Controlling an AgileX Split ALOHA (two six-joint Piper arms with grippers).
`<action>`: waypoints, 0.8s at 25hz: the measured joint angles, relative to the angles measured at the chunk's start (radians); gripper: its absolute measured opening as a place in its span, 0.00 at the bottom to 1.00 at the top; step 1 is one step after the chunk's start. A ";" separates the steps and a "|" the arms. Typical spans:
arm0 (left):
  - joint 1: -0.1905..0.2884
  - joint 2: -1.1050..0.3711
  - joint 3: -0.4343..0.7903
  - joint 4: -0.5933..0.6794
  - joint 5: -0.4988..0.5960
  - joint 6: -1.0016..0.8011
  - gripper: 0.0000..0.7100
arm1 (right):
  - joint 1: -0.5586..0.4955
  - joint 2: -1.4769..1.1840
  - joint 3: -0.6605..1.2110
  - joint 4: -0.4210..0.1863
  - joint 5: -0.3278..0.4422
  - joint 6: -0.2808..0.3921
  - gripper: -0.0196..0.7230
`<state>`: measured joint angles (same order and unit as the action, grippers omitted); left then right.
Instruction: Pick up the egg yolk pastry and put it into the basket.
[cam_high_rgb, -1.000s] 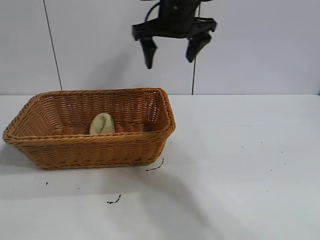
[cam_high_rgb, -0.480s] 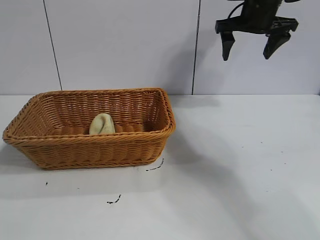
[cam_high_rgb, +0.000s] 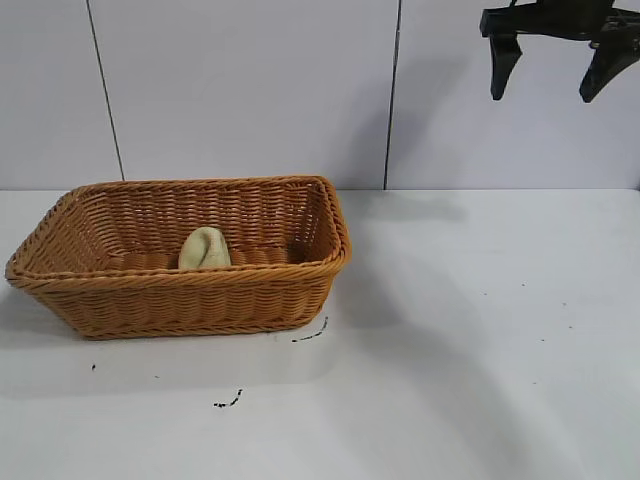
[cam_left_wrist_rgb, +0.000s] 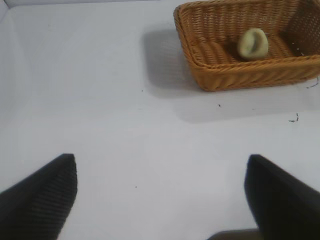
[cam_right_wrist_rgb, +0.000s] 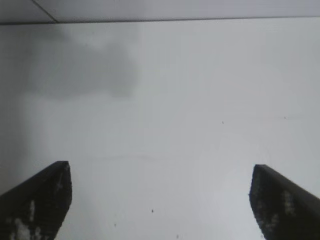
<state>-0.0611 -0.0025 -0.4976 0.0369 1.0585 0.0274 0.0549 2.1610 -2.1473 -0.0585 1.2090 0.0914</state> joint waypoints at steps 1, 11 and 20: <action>0.000 0.000 0.000 0.000 0.000 0.000 0.98 | 0.001 -0.036 0.060 0.000 0.000 -0.003 0.96; 0.000 0.000 0.000 0.000 0.000 0.000 0.98 | 0.001 -0.583 0.706 0.017 0.000 -0.021 0.96; 0.000 0.000 0.000 0.000 0.000 0.000 0.98 | 0.001 -1.078 1.221 0.035 -0.008 -0.023 0.96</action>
<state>-0.0611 -0.0025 -0.4976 0.0369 1.0585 0.0274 0.0560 1.0825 -0.9267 -0.0237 1.2013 0.0687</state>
